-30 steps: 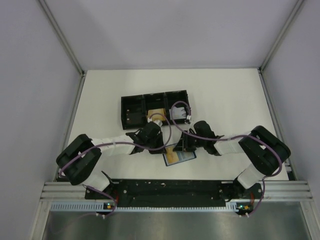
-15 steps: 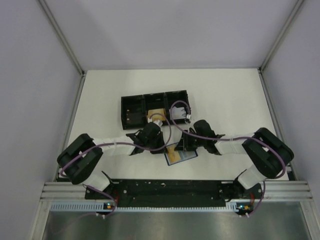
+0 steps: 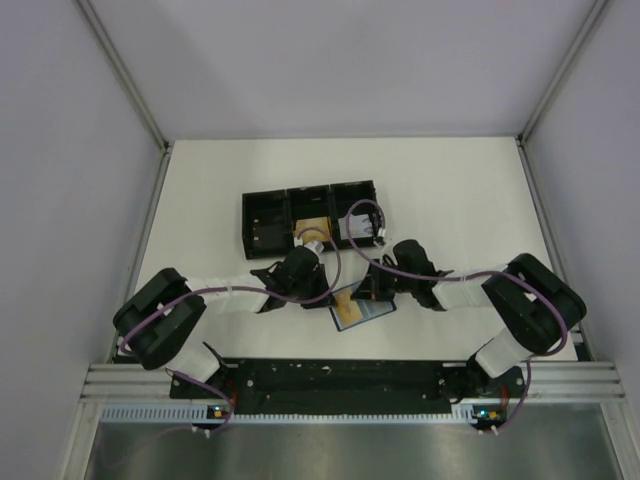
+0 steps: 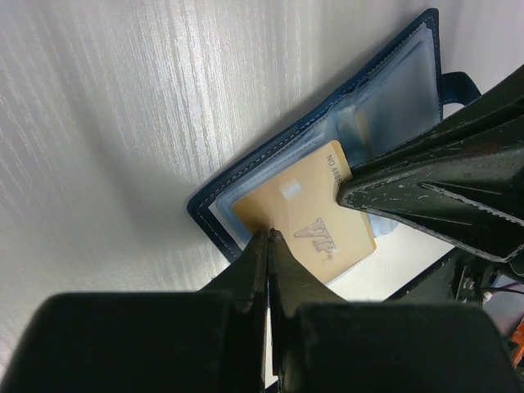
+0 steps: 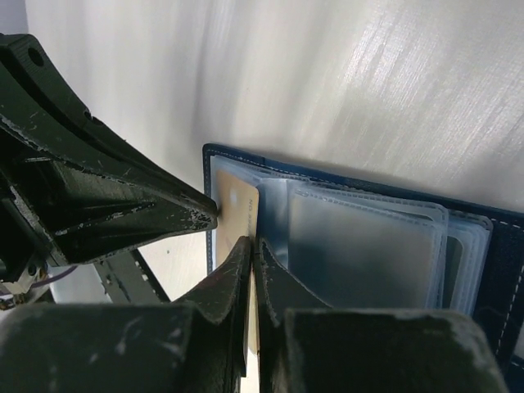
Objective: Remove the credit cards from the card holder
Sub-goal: Remove the credit card from the card holder.
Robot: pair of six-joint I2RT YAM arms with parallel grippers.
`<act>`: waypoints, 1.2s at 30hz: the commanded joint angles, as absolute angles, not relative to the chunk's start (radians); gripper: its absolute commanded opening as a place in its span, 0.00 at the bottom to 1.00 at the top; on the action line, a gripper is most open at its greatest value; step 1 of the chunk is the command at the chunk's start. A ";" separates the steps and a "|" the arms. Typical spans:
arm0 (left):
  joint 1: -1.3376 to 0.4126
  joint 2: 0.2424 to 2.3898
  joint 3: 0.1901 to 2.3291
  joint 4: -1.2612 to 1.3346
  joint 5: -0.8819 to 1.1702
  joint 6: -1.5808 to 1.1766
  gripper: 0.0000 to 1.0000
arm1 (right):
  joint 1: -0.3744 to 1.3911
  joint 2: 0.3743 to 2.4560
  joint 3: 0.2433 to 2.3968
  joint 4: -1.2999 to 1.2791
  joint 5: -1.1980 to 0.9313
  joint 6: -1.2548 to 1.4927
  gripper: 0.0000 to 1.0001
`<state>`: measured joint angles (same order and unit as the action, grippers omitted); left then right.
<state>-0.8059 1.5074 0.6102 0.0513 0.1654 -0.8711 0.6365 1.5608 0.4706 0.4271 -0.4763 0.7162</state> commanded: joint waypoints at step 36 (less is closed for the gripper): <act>-0.804 1.511 0.672 0.048 0.255 -0.808 0.15 | 0.540 1.628 0.466 0.517 -0.640 0.698 0.00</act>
